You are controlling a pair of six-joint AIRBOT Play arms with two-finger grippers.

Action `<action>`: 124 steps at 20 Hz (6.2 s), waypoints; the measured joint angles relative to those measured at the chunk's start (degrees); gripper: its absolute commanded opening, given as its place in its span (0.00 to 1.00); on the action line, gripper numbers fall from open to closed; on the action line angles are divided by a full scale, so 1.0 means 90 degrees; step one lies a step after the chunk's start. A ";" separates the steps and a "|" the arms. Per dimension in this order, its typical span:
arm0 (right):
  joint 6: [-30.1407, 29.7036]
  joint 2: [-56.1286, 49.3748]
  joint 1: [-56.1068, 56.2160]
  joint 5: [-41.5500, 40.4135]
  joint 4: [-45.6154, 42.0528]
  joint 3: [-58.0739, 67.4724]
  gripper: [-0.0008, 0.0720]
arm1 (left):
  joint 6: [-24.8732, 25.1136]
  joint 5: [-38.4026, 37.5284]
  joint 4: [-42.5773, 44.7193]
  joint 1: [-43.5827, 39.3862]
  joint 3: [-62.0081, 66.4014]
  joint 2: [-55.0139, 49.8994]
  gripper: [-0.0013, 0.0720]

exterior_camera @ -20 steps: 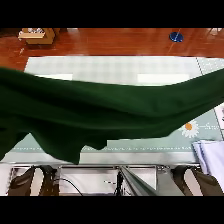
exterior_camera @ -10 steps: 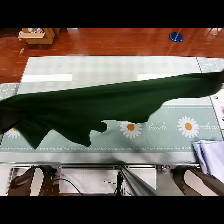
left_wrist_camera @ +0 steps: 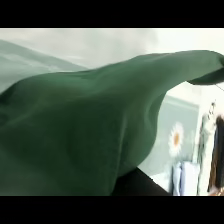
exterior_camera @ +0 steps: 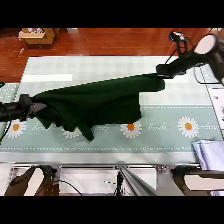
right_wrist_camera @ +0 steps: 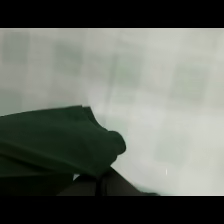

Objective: Fold the shirts.

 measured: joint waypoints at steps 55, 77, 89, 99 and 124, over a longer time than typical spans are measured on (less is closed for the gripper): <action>-0.1353 -0.0012 0.0180 -0.0085 0.0882 -0.1661 0.68 | 0.1375 0.0818 0.2688 0.0364 0.0629 -0.3842 0.06; -0.1566 -0.0952 0.0651 -0.0437 0.3313 -0.2698 0.40 | 0.1518 0.0413 0.2416 0.0794 0.1112 -0.3215 0.06; -0.2050 0.0848 0.0206 -0.0391 0.4996 -0.2361 0.04 | 0.2127 -0.0291 -0.0906 0.0799 0.1579 -0.2754 0.06; -0.1212 0.3696 -0.1486 -0.0920 0.5353 0.0109 0.04 | 0.3121 0.0189 -0.8102 0.0935 0.2212 -0.0707 0.06; 0.0199 0.4590 -0.3531 0.1834 0.1144 0.3368 0.04 | -0.0401 -0.1156 0.1166 0.1127 0.8400 0.0695 0.06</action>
